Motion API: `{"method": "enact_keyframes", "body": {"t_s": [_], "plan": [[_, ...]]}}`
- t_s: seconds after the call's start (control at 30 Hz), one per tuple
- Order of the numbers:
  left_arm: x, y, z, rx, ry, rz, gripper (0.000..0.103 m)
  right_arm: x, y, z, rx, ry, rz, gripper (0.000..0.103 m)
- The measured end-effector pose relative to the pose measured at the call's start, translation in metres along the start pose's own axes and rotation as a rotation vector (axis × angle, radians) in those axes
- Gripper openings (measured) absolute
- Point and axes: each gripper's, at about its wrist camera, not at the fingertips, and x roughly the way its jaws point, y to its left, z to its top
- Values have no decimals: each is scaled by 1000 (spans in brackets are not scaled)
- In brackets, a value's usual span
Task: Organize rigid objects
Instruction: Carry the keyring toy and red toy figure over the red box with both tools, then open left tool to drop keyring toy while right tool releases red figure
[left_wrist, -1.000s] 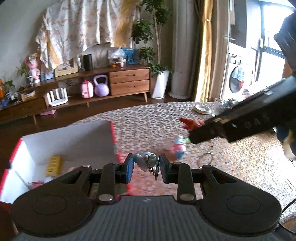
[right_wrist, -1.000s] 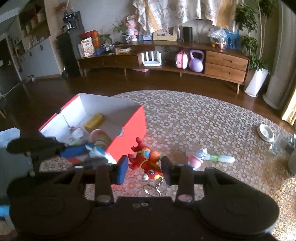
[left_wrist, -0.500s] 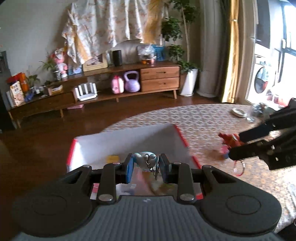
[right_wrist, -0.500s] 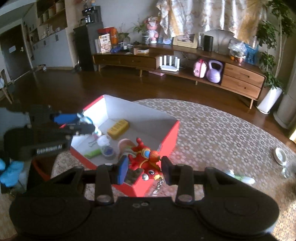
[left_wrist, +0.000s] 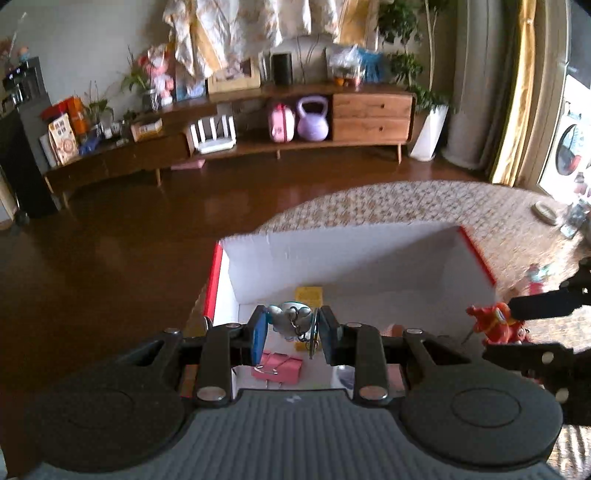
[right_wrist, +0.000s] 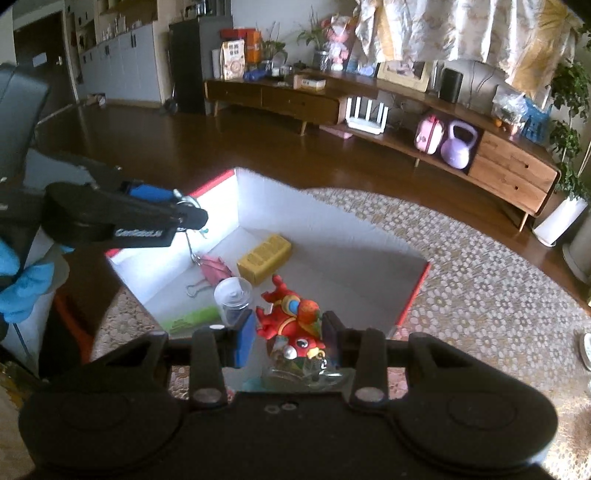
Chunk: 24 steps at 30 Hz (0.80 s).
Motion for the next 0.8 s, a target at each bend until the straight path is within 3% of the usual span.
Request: {"method": "enact_keyframes", "body": {"t_s": [0.37, 0.53, 0.8], "plan": [[63, -12, -10, 49, 147, 49, 29, 45, 9, -12, -20, 85, -15, 39], [80, -16, -14, 60, 221, 36, 29, 51, 10, -17, -22, 106, -33, 39], [88, -18, -16, 80, 273, 29, 30, 54, 6, -15, 6, 112, -19, 39]]}}
